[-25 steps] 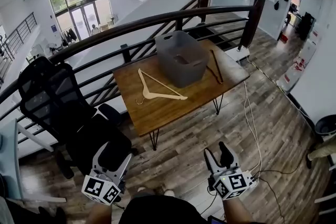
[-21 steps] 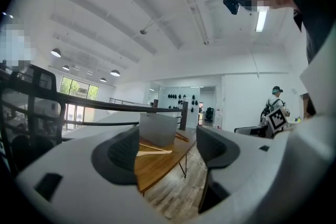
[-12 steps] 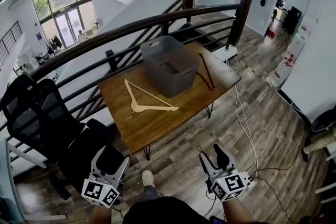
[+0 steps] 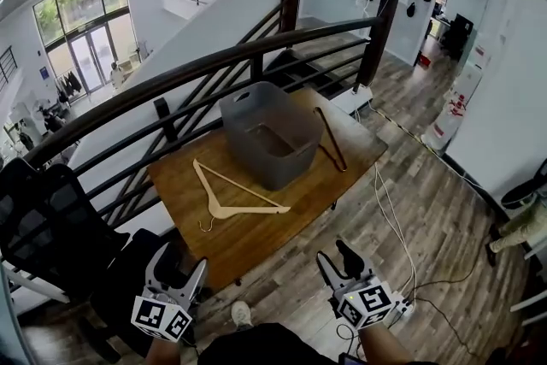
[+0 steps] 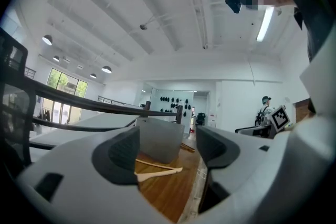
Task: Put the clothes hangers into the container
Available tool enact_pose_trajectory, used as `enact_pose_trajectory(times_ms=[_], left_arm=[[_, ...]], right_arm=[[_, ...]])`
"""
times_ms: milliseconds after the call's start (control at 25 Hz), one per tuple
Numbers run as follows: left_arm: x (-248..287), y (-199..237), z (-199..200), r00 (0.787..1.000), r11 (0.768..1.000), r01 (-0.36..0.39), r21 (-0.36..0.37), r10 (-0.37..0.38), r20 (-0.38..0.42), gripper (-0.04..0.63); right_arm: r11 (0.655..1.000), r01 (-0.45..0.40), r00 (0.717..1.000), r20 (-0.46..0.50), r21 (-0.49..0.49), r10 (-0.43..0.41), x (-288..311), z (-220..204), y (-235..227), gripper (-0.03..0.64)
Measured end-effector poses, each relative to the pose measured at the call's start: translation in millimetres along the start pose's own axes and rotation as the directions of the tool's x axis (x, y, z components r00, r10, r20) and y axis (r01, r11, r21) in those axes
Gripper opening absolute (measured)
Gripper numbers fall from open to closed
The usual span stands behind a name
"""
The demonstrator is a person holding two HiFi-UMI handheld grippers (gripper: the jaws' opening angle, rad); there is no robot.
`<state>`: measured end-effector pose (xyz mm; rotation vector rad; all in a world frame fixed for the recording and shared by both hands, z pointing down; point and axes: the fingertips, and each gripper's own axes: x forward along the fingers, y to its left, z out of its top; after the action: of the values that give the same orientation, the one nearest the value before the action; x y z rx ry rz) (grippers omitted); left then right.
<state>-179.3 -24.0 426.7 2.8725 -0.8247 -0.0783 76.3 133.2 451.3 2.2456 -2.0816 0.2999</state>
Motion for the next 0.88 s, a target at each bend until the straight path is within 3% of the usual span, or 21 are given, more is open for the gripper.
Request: enact_pose_trajectory(times_ms=[480, 880], left_arm=[[21, 86, -23, 0.998, 0.999, -0.014, -0.034, 0.012, -0.066, 0.339], [23, 132, -49, 0.99, 0.996, -0.072, -0.049, 0.066, -0.126, 0.337]], right_arm=[[0.993, -0.108, 0.987, -0.128, -0.041, 0.102, 118, -28, 38, 0.201], [0.969, -0.226, 0.93, -0.317, -0.097, 0.185, 198, -88, 52, 0.201]])
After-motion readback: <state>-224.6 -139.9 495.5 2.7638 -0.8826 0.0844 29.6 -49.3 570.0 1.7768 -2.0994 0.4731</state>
